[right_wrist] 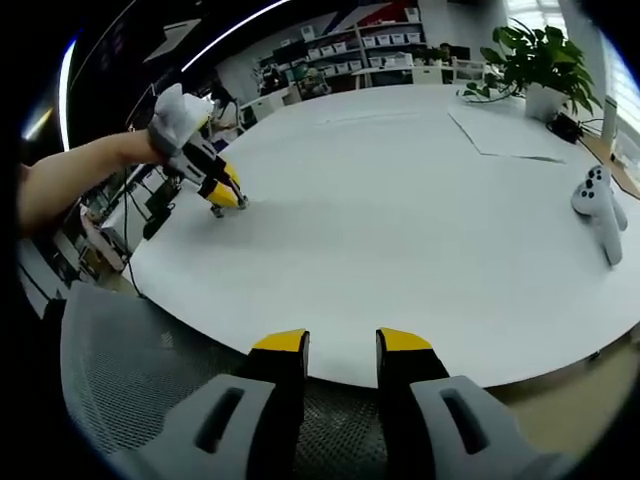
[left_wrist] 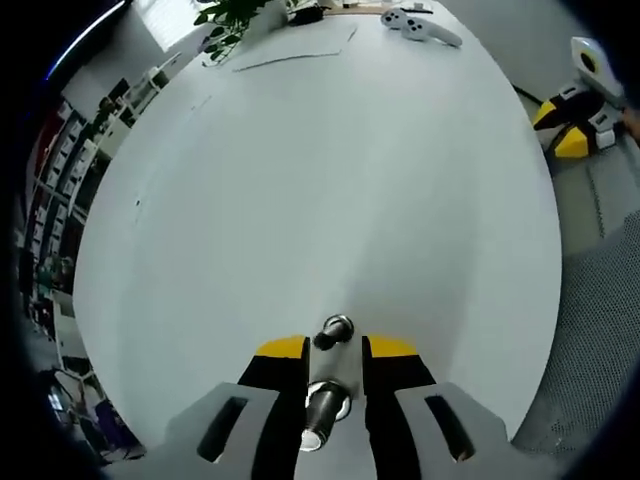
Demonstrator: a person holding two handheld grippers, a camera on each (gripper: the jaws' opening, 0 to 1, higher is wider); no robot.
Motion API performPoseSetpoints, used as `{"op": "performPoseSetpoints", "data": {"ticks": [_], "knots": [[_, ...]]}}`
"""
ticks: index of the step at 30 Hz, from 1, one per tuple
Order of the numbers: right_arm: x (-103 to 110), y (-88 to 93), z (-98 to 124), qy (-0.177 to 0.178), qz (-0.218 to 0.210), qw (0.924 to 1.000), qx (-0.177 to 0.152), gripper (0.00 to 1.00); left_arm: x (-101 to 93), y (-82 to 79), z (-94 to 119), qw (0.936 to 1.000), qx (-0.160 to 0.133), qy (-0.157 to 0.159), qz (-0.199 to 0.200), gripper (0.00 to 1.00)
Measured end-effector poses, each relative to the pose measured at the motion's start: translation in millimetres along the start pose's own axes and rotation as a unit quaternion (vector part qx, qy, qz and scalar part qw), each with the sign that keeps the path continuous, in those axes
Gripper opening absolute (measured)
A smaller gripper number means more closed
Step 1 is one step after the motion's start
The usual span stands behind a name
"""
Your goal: Place the washer onto the threaded stud by aligning its center hole with the stud, sliding it down to the base, and recovering from edge contact or off-axis alignment until the washer reaches the visible bottom stop.
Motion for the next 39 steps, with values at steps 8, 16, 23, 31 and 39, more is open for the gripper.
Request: {"op": "performPoseSetpoints", "data": {"ticks": [8,16,23,31,39], "knots": [[0.0,0.1,-0.1,-0.001,0.001,1.0,0.002,0.29,-6.8,-1.5,51.6,0.9947,-0.083,-0.04,0.046,0.19],[0.1,0.4,-0.1,-0.002,0.001,1.0,0.006,0.29,-27.8,13.5,112.0,0.9711,-0.189,-0.102,0.105,0.3],[0.3,1.5,0.2,0.001,0.001,0.9999,0.015,0.29,-53.9,33.4,142.4,0.9486,-0.234,-0.142,0.159,0.4],[0.8,2.3,0.4,0.002,0.006,0.9996,0.026,0.3,-78.1,65.2,154.7,0.9092,-0.289,-0.183,0.238,0.45],[0.0,2.7,-0.2,0.0,0.009,0.9995,0.03,0.29,-104.5,95.3,154.2,0.8442,-0.358,-0.188,0.351,0.46]]}}
Point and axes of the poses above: the point that each gripper's makers call its tool centre point, and the gripper's own axes: z roughly backward along the fingers, x roughly to its left, y roughly out of its underside, the point moved 10 cm from there along z, roughly backward along the fingers, and after that the axes turned 10 degrees about -x, right-handed, at the moved point
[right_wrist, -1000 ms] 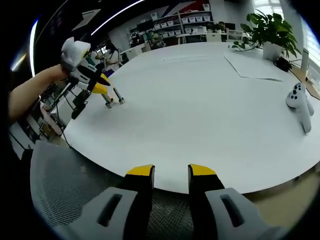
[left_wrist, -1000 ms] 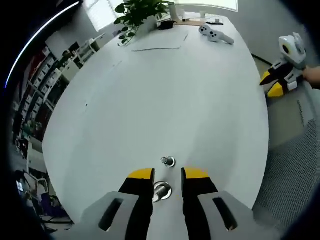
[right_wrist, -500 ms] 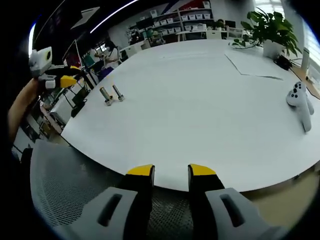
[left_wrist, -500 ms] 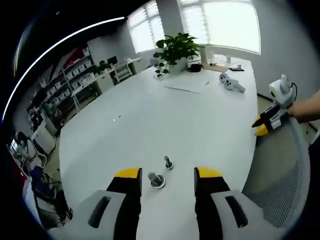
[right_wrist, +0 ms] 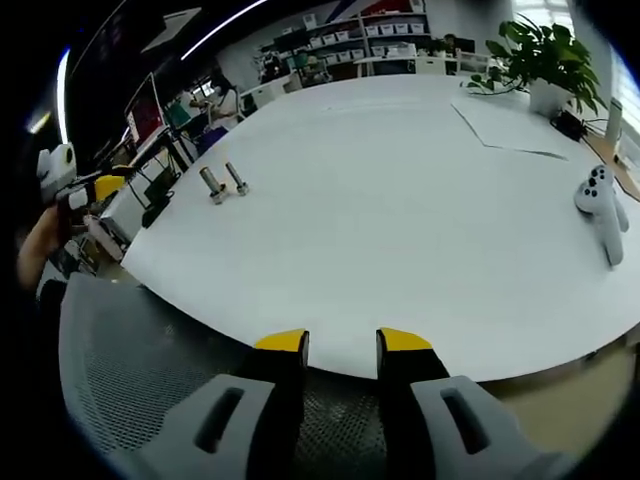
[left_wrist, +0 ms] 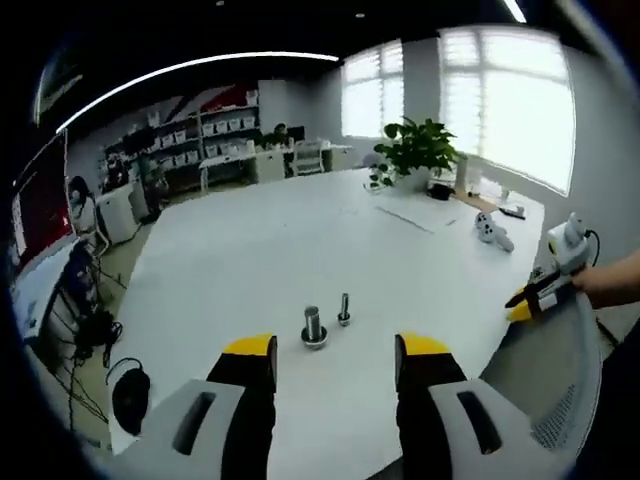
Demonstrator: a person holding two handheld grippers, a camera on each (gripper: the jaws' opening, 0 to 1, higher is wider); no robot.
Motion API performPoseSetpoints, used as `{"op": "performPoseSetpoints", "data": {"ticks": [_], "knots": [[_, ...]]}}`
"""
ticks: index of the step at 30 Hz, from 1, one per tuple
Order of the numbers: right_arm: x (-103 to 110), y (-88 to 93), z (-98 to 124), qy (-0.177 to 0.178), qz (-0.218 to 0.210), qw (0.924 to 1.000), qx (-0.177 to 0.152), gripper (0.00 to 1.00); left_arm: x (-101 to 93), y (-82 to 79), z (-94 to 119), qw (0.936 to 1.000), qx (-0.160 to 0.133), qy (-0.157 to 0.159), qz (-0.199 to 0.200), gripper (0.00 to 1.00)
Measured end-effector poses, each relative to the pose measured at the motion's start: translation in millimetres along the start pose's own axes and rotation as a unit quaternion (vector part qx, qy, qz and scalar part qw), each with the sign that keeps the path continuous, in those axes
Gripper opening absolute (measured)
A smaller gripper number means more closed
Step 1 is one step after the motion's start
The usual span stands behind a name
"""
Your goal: Place the washer onto the threaded stud by aligning its center hole with the stud, sliding it down to the base, and recovering from edge contact or off-axis alignment until the washer reaches the visible bottom stop.
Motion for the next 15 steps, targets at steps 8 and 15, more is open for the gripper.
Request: {"op": "performPoseSetpoints", "data": {"ticks": [8,15], "knots": [[-0.1,0.3,0.2,-0.001,-0.003,1.0,-0.001,0.3,-3.4,37.1,12.1,0.9999,0.014,-0.004,-0.002,0.48],[-0.3,0.6,-0.1,0.0,-0.004,1.0,0.001,0.3,-1.0,57.0,19.4,0.9993,0.016,-0.02,0.026,0.49]]}}
Point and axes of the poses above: the point that each gripper's makers call its tool centre point, and the gripper's own axes: z roughly backward along the fingers, x roughly to its left, y roughly out of its underside, the point moved 10 cm from there along z, roughly backward along the fingers, and after that the axes turned 10 degrees about -x, right-handed, at the moved point
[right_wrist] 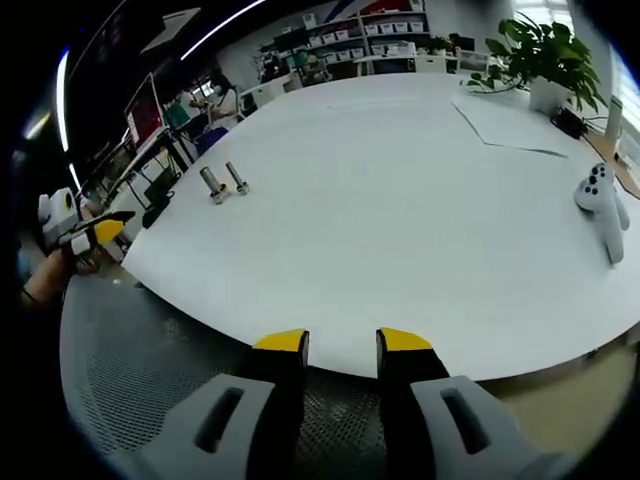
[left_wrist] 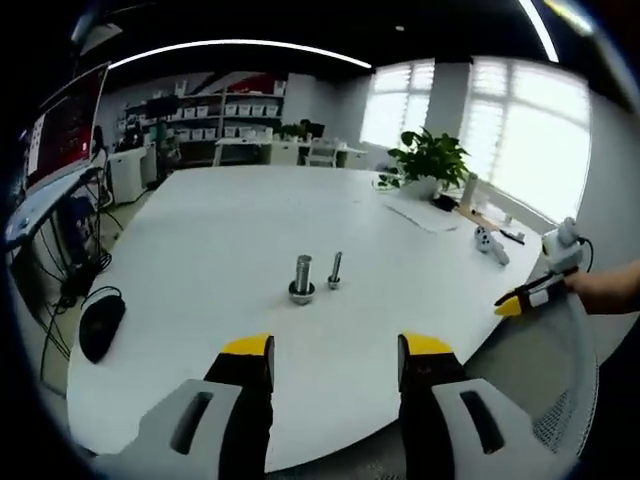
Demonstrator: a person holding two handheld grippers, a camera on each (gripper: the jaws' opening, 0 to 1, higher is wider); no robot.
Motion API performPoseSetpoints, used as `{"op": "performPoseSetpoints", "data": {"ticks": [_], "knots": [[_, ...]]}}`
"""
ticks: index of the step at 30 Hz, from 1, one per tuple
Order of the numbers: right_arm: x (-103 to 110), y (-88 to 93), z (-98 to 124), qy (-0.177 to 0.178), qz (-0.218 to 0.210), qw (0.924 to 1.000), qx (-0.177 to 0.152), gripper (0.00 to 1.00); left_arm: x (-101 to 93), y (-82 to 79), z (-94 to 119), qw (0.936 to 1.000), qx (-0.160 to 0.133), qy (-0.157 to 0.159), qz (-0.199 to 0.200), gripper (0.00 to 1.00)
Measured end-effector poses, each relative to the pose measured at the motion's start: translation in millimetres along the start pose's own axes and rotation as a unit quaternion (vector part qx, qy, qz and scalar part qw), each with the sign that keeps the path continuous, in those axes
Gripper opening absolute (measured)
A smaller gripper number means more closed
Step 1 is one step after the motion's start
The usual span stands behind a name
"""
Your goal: Place the washer onto the threaded stud by aligning its center hole with the stud, sliding it down to the base, and recovering from edge contact or off-axis alignment until the washer reaches the visible bottom stop.
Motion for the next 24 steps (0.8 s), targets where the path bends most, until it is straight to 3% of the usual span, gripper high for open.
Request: {"op": "performPoseSetpoints", "data": {"ticks": [11,15,24], "knots": [[0.7,0.2,0.2,0.0,0.0,1.0,0.003,0.3,3.7,19.9,-0.2,0.9985,0.013,-0.015,0.051,0.46],[0.6,0.4,0.0,0.0,-0.001,1.0,0.004,0.3,2.0,22.5,-0.7,0.9987,0.03,-0.015,0.038,0.4],[0.9,0.6,-0.1,-0.002,-0.001,1.0,0.002,0.3,5.2,28.0,-0.8,0.9986,0.037,-0.014,0.035,0.45]]}}
Point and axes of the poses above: the point that each gripper's makers call its tool centre point, and the gripper's own axes: z roughly backward along the fingers, x roughly to its left, y roughly out of its underside, the point moved 10 cm from there along z, roughly backward along the fingers, and after that the axes turned 10 degrees about -x, right-handed, at the moved point
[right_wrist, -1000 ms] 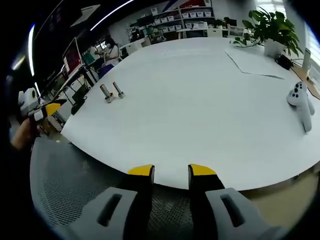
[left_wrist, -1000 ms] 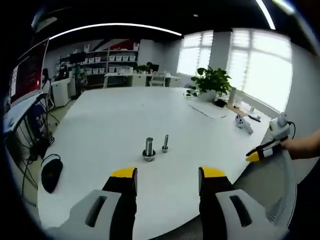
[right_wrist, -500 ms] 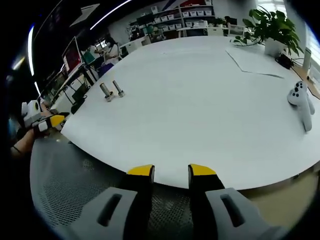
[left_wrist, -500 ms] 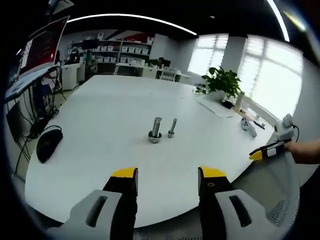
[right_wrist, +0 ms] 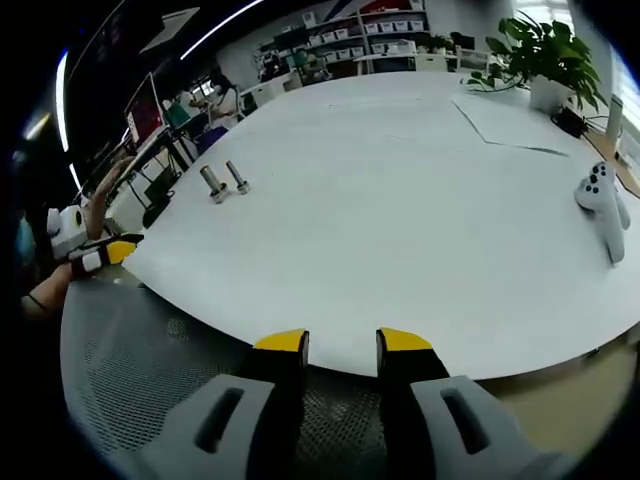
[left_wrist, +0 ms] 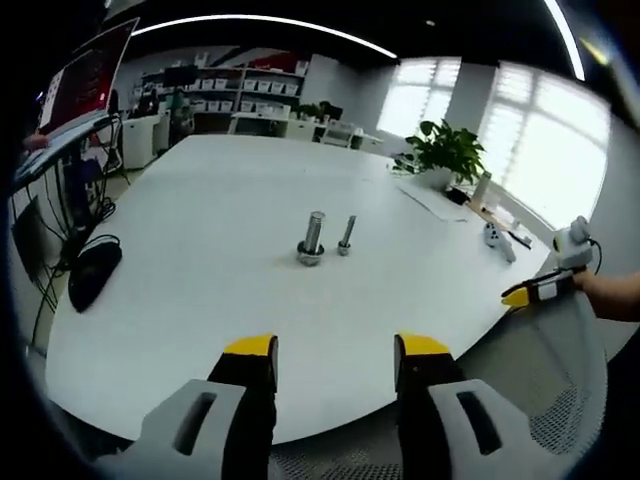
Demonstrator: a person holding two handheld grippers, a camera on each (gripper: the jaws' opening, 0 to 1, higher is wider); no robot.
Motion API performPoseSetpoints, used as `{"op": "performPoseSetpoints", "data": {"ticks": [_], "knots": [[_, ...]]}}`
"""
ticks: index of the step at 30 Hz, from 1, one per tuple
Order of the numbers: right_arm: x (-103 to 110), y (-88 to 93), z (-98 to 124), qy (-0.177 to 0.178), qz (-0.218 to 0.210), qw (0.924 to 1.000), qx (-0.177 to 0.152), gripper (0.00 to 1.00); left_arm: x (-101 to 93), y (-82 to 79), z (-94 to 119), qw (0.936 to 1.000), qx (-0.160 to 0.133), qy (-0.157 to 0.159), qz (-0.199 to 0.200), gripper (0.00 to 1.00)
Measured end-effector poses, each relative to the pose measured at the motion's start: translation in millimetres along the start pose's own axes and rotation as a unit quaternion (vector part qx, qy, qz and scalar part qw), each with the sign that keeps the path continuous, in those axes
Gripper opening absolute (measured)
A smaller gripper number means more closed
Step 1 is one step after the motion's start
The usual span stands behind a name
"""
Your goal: Place the washer onto the threaded stud by aligning its center hole with the stud, sliding it down to the base, and recovering from edge contact or off-axis alignment until the washer reaches the visible bottom stop.
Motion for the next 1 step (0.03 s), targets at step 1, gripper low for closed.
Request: {"op": "performPoseSetpoints", "data": {"ticks": [1], "knots": [[0.0,0.1,0.0,0.0,0.0,1.0,0.0,0.3,0.1,0.7,-0.5,1.0,0.002,0.001,0.001,0.45]]}}
Point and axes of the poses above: the point that each gripper's makers call its tool centre point, and the gripper's own axes: z roughly backward along the fingers, x roughly to its left, y roughly out of its underside, the point moved 10 cm from there along z, roughly backward along the fingers, and after that the axes turned 10 degrees about -x, right-handed, at the moved point
